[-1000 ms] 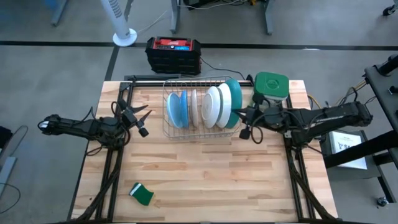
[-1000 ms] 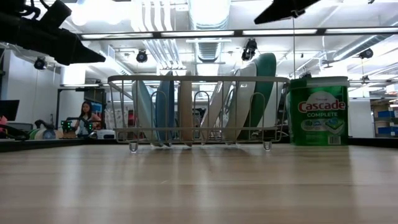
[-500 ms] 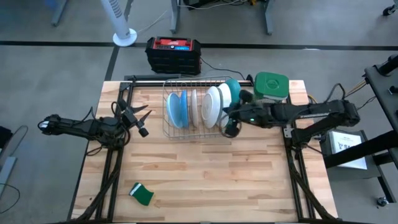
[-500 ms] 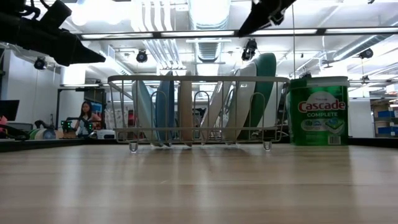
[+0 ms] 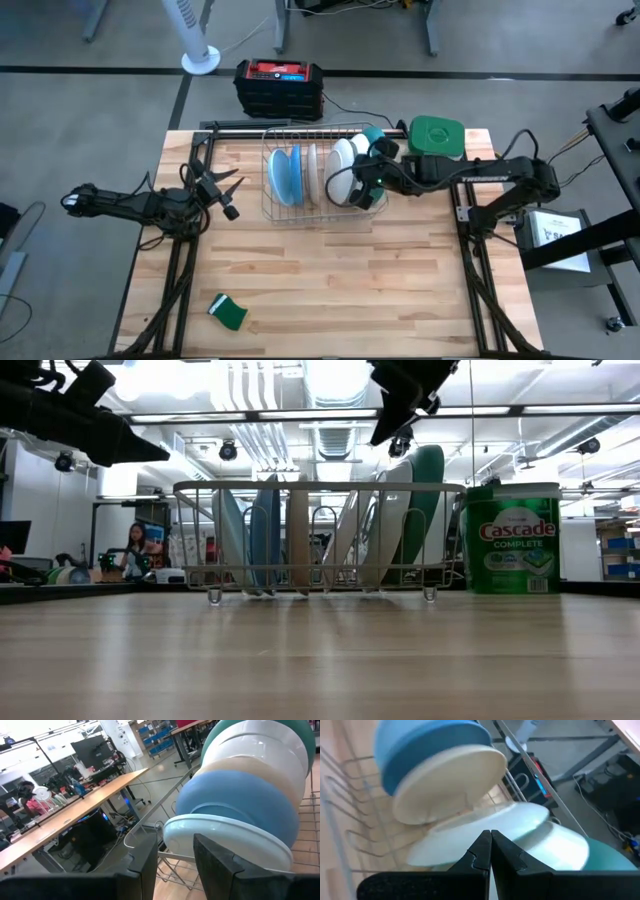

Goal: Sort dishes
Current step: Return to Home Position

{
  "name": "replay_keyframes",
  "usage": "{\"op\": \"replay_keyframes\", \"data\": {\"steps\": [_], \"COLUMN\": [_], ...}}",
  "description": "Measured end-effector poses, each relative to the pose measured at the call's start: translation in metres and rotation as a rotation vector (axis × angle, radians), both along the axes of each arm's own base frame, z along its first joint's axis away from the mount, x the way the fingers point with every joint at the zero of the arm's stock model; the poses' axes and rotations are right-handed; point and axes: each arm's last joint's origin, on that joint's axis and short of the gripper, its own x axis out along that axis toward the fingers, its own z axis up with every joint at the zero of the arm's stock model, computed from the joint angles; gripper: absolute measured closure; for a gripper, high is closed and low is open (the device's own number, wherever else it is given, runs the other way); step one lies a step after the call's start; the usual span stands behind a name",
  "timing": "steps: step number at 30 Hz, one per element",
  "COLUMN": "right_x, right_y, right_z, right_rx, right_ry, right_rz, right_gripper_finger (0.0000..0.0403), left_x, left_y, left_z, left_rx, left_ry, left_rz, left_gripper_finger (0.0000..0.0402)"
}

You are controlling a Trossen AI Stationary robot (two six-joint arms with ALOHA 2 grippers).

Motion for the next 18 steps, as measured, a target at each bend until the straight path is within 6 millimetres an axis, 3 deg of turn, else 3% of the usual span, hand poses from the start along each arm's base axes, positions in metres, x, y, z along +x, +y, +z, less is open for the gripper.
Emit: {"op": "replay_keyframes", "data": {"steps": [4, 7, 11, 14, 18], "right_x": [-0.001, -0.003, -0.008, -0.017, -0.043], "right_y": [-0.003, 0.003, 0.023, 0.031, 0.031], "right_z": [0.0, 0.002, -0.004, -0.013, -0.024], "right_rx": [0.001, 0.004, -0.009, -0.041, -0.057], "right_ry": [0.004, 0.027, -0.002, -0.056, -0.154], "right_rz": [-0.01, 0.092, 0.258, 0.311, 0.331], "right_gripper_finger": [0.0403, 0.0403, 0.0403, 0.0403, 0.0403], "left_x": [0.0, 0.001, 0.006, 0.007, 0.007], "left_y": [0.0, -0.001, -0.01, -0.01, -0.011], "left_z": [0.0, 0.0, 0.003, 0.009, 0.001], "left_rx": [0.003, -0.009, 0.01, 0.049, 0.037], "left_ry": [0.002, -0.004, -0.001, -0.049, 0.015], "left_rz": [0.0, -0.031, -0.405, -0.4, -0.447], "left_gripper_finger": [0.0286, 0.0286, 0.0286, 0.0286, 0.0286]}}
